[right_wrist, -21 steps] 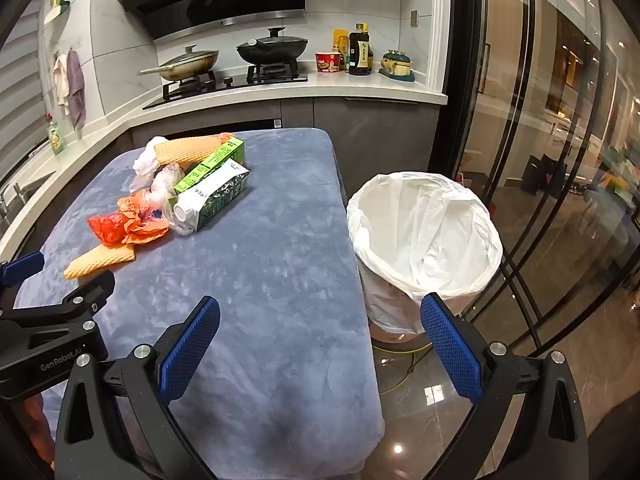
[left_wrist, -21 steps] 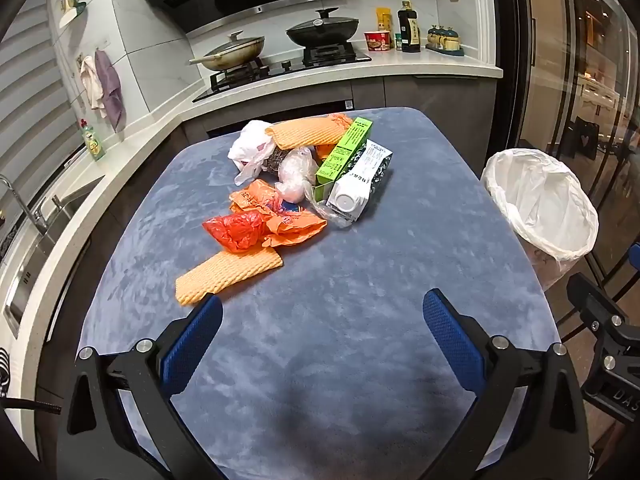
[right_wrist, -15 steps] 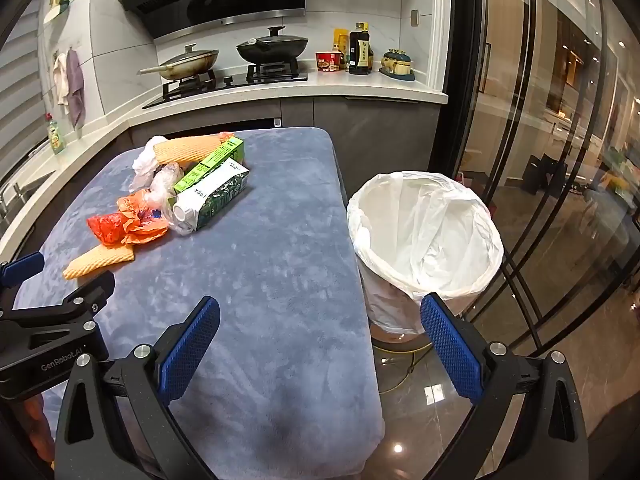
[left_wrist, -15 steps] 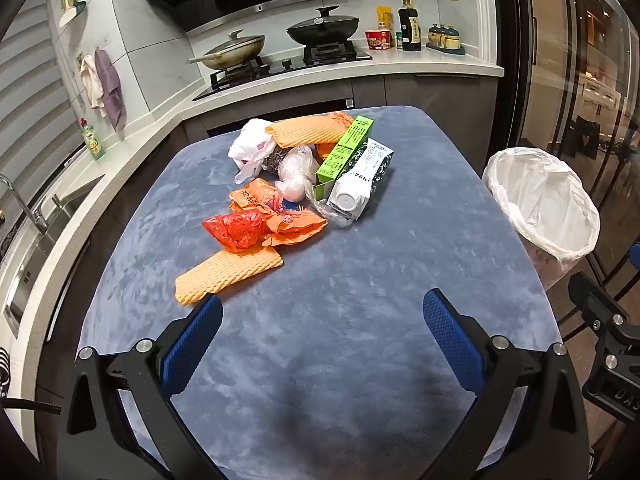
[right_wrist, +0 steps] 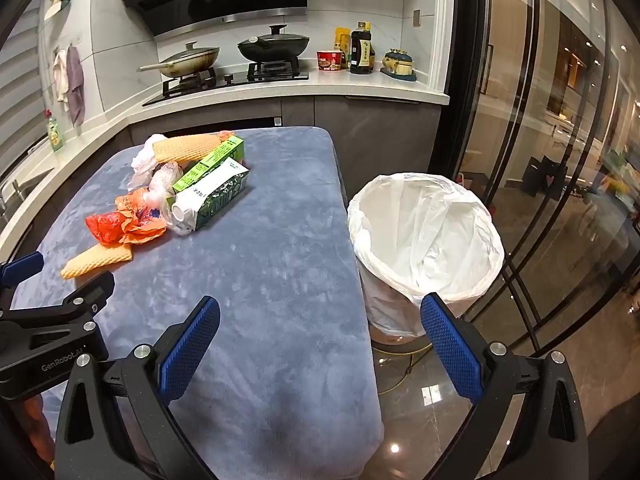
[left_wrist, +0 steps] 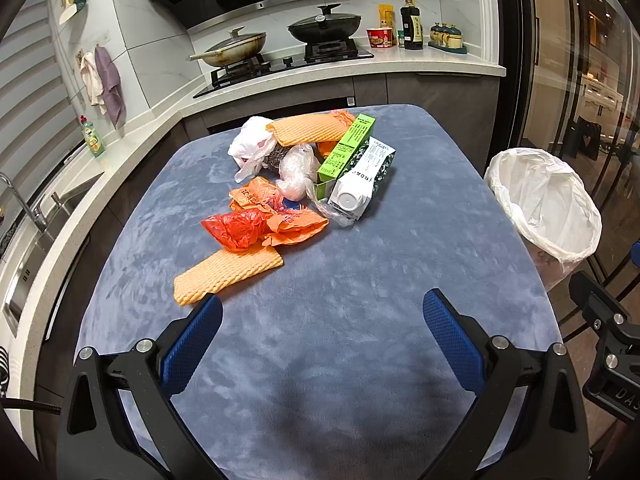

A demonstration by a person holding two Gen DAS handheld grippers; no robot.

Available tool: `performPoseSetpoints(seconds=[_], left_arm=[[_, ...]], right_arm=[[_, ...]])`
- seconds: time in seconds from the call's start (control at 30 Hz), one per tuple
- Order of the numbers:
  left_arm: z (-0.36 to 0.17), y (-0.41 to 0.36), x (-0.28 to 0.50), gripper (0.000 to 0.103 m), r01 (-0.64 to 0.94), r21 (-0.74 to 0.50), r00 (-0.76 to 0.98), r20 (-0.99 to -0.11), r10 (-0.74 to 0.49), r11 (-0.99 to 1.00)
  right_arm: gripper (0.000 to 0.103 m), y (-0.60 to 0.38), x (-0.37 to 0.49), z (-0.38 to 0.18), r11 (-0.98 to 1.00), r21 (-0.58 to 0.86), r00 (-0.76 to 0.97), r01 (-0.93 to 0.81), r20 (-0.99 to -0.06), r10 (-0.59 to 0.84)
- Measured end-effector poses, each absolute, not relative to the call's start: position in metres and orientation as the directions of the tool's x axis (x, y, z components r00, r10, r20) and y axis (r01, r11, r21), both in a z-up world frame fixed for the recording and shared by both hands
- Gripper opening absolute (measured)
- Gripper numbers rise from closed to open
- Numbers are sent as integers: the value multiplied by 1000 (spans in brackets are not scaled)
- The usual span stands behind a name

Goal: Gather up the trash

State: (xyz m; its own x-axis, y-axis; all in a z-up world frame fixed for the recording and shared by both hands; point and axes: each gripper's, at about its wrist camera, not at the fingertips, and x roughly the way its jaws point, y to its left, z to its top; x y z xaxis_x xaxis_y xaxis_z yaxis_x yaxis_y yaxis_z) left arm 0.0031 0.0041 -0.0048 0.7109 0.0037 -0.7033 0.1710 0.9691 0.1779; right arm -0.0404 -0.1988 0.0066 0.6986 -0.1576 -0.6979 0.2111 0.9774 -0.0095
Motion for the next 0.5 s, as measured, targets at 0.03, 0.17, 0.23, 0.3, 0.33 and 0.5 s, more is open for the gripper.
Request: performPoseSetpoints(seconds=[0.03, 0.17, 0.23, 0.3, 0.33, 0.5], left_arm=[[-5, 4, 3, 96, 171, 178, 711, -703, 3, 969], [-6, 6, 3, 96, 169, 177, 712, -702, 4, 970], [-6, 6, 4, 96, 170, 177, 712, -703, 3, 969], [-6, 6, 4, 96, 170, 176, 710, -704, 3, 970], [-6, 6, 4, 96, 170, 175, 710, -704, 3, 970], [-6, 6, 4, 96, 170, 175, 710, -704, 3, 970]], right_arm=[[96, -199, -40, 6, 977, -9, 698, 211, -698, -157], [96, -199, -40, 6, 978, -8, 701, 209, -696, -156], [96, -199, -40, 7, 978, -8, 702, 207, -696, -154], [96, -199, -39, 7, 979, -8, 701, 206, -697, -153], [96, -199, -39, 7, 979, -9, 701, 204, -697, -153], [96, -197, -38, 7, 979, -13, 700, 205, -697, -156]])
